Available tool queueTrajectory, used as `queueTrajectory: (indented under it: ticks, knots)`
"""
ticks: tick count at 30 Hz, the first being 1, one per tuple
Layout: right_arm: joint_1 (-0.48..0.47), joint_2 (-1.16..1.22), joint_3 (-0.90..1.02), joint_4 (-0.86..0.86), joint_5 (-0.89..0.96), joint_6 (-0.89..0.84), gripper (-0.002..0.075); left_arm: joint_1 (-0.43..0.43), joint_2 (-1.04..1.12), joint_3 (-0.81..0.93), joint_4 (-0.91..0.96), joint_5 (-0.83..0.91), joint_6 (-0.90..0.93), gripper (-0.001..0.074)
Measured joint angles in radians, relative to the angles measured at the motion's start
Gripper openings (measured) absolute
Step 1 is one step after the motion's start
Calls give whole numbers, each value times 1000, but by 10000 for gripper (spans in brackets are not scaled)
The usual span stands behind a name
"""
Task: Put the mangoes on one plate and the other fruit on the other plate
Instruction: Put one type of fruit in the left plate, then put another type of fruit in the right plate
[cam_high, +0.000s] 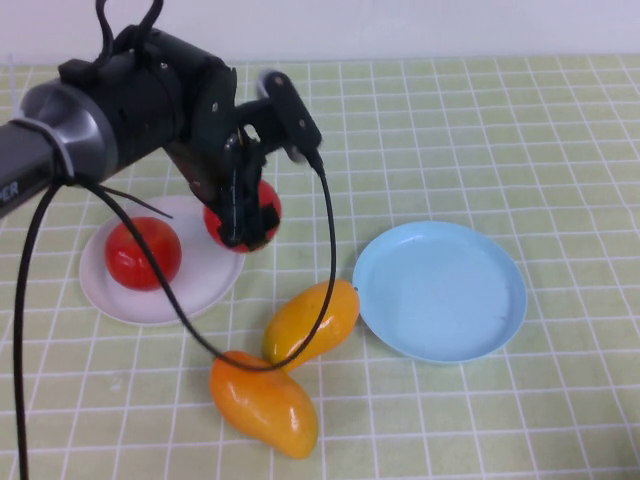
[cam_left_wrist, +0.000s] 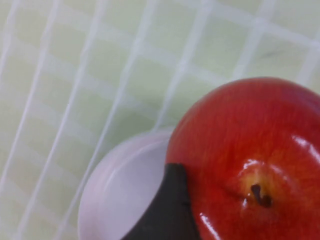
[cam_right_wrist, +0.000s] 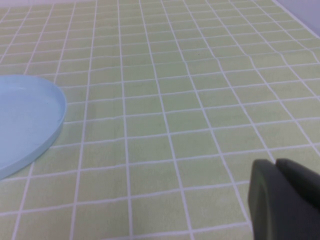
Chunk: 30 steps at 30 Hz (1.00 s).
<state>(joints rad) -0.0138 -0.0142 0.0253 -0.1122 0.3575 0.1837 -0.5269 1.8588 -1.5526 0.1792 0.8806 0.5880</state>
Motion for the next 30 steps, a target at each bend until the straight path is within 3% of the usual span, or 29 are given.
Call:
queueTrajectory:
  ticks: [5,8,20,24,30]
  knots:
    - [0,0,0,0,0,0,-17,29,2,0,85,-32,-386,590]
    - [0,0,0,0,0,0,-17,54,17,0,96,-32,-480,590]
    - [0,0,0,0,0,0,-17,77,77,0,100,-7,-511,590]
    - [0,0,0,0,0,0,-17,77,77,0,103,7,-523,659]
    - [0,0,0,0,0,0,-17,77,77,-34,109,88,-553,668]
